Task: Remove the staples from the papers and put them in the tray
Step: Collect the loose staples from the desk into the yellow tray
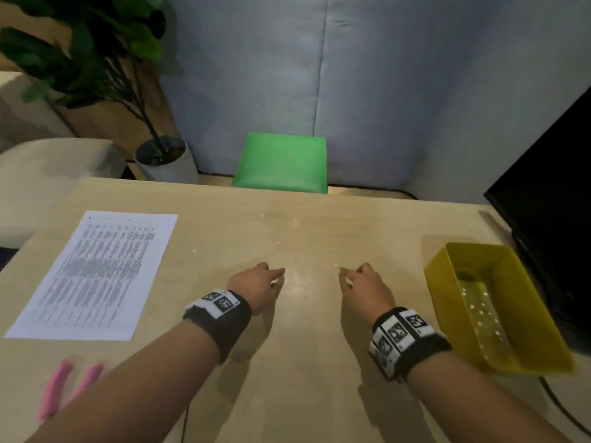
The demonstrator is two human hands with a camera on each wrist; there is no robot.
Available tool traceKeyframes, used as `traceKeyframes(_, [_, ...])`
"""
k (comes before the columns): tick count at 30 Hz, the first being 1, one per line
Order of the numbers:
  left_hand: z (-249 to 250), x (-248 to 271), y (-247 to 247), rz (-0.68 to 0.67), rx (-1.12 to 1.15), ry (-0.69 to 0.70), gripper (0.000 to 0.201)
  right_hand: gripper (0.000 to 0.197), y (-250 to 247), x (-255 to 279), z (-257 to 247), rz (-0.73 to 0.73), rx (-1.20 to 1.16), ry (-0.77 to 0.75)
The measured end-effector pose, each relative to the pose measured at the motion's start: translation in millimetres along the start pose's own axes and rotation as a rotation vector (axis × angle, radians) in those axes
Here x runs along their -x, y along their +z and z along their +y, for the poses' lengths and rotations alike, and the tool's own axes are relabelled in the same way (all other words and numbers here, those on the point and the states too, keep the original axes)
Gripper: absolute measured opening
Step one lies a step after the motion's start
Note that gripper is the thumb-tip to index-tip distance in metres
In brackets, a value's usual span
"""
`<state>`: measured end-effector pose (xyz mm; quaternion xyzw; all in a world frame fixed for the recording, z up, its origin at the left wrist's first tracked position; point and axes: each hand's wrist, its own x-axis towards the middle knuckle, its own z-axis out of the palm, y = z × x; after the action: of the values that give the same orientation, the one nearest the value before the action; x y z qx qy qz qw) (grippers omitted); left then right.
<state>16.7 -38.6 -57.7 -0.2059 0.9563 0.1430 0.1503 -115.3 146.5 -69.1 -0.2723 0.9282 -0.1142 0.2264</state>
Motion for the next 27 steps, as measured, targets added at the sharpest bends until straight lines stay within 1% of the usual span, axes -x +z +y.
traceKeyframes(2, [5.7, -7.2, 6.0, -0.019, -0.033, 0.006, 0.044, 0.041, 0.8, 0.8, 11.1, -0.03, 0.004, -0.02])
traceKeyframes(5, [10.6, -13.6, 10.8, -0.039, -0.08, 0.007, 0.042, 0.042, 1.7, 1.2, 16.1, -0.038, 0.021, -0.07])
traceKeyframes(10, [12.5, -16.2, 10.7, -0.039, -0.161, 0.022, 0.041, 0.039, 2.1, -1.7, 12.5, -0.037, 0.113, -0.097])
traceKeyframes(15, [14.1, -13.4, 11.1, -0.066, -0.272, 0.071, 0.043, 0.037, 3.6, -2.8, 7.7, -0.03, 0.198, -0.112])
traceKeyframes(18, [17.7, -14.0, 10.4, -0.019, -0.318, 0.1, 0.037, 0.029, 3.3, -2.1, 4.8, 0.014, 0.083, -0.092])
traceKeyframes(21, [19.3, -19.7, 10.5, 0.014, -0.292, 0.118, 0.032, 0.017, 6.1, -4.0, 2.3, 0.084, -0.067, -0.048])
traceKeyframes(23, [19.3, -23.8, 11.2, 0.036, -0.264, 0.121, 0.031, 0.016, 8.7, -6.4, 1.9, 0.103, -0.084, -0.045])
traceKeyframes(27, [20.1, -30.5, 11.2, 0.064, -0.308, 0.18, 0.03, 0.022, 13.4, -10.5, -0.1, 0.099, -0.034, -0.057])
